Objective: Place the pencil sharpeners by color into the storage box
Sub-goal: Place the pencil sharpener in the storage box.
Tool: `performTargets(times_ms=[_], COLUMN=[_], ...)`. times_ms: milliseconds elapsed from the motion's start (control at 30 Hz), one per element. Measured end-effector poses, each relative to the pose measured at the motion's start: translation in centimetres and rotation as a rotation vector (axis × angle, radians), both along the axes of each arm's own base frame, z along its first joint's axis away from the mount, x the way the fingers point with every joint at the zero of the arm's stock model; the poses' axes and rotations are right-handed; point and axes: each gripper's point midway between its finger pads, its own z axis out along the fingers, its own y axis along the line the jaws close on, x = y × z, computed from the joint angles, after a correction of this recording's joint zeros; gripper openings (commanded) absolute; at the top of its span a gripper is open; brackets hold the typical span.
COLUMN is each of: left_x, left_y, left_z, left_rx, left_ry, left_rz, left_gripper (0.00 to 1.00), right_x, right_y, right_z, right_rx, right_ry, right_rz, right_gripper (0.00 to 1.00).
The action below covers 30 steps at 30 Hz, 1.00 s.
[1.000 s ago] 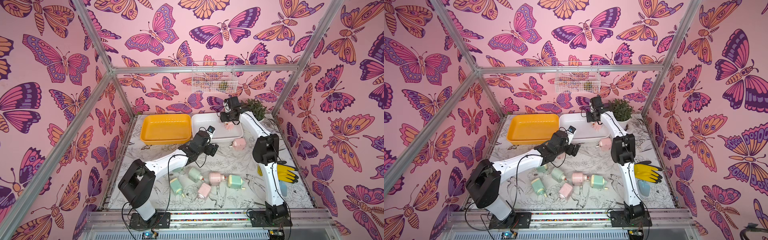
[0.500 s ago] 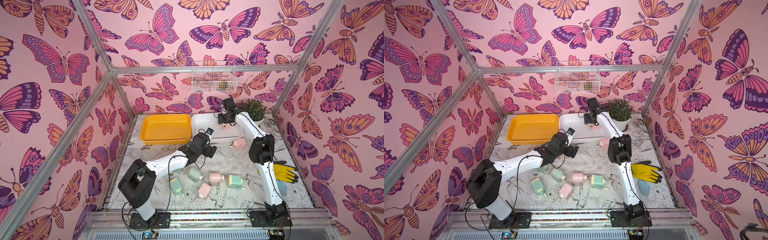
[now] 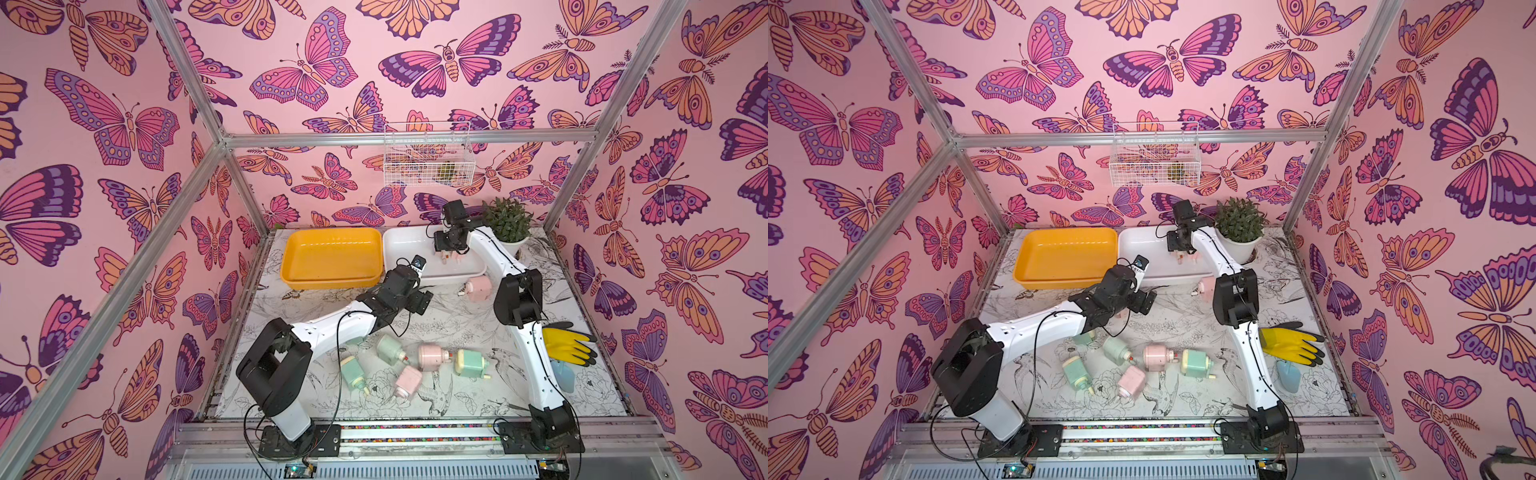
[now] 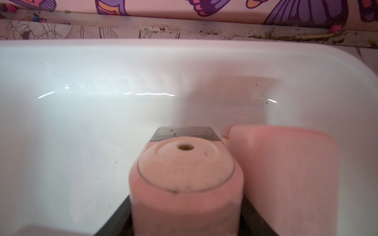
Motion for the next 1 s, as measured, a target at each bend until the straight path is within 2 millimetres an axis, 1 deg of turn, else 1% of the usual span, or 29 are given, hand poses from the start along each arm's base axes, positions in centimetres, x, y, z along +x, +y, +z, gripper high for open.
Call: performTargets(times_ms=[133, 233, 567, 733, 1000], left_x=[0.02, 0.02, 0.14, 0.16, 0.07], left_y=[0.05, 0.05, 0.31, 0.41, 0.54], left_z=[-0.03, -0.03, -0.17, -0.25, -0.55], left_rx=[0.002, 0.002, 0.004, 0.007, 0.012], left_ry=[-0.001, -0.001, 0.002, 0.002, 0.007], left_rz=[0.002, 0.002, 0.009, 0.012, 0.013], left_gripper=[1.0, 1.0, 1.0, 1.0, 1.0], right_x=[-0.05, -0.08, -0.29, -0.29, 0.14], right_y=[0.1, 0.13, 0.25, 0.3, 0.33], right_z=[-0.03, -0.06, -0.13, -0.12, 0.27], right_rx=[-0.004, -0.009, -0.032, -0.035, -0.035], right_ry=[-0.001, -0.001, -0.003, -0.005, -0.028], right_rz=[0.004, 0.004, 0.008, 0.007, 0.001], right_gripper=[0.57, 0.6, 0.64, 0.67, 0.68])
